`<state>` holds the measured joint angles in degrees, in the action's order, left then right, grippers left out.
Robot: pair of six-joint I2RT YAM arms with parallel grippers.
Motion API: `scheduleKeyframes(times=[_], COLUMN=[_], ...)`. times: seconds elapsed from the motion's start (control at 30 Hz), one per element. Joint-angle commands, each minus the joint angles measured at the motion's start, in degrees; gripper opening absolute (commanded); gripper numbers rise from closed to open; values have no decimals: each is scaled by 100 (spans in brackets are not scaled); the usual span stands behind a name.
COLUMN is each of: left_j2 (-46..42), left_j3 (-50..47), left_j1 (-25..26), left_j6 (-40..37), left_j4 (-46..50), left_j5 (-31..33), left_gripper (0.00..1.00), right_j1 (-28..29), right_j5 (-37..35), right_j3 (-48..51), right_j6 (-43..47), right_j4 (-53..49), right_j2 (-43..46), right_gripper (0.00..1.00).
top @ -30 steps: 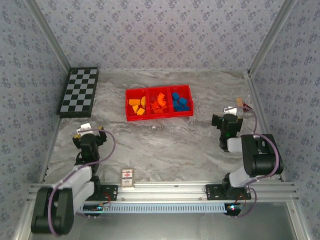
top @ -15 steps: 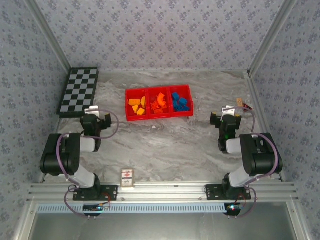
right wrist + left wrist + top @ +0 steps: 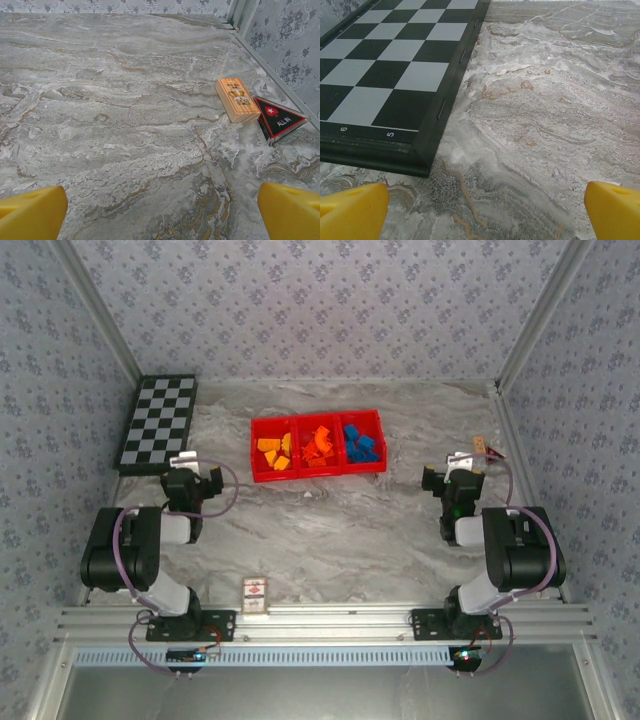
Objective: Sort the legos into containers by color
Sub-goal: Reset both arms
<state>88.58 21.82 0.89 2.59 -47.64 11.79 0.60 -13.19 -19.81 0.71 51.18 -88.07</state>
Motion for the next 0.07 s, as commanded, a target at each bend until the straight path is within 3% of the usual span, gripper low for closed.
scheduleKeyframes(times=[0.0,0.03], left_j2=[-67,-64], left_j3=[52,42], left_j1=[57,87], left_j6=[-12,-34], left_j4=[-156,-182], left_j5=[110,158], left_gripper=[100,100], right_j1=[-34,-28], right_j5=[64,37], right_j3=[-110,-105], right_j6=[-77,-71], right_j4=[-70,-64], right_j2=[12,18], right_gripper=[100,100])
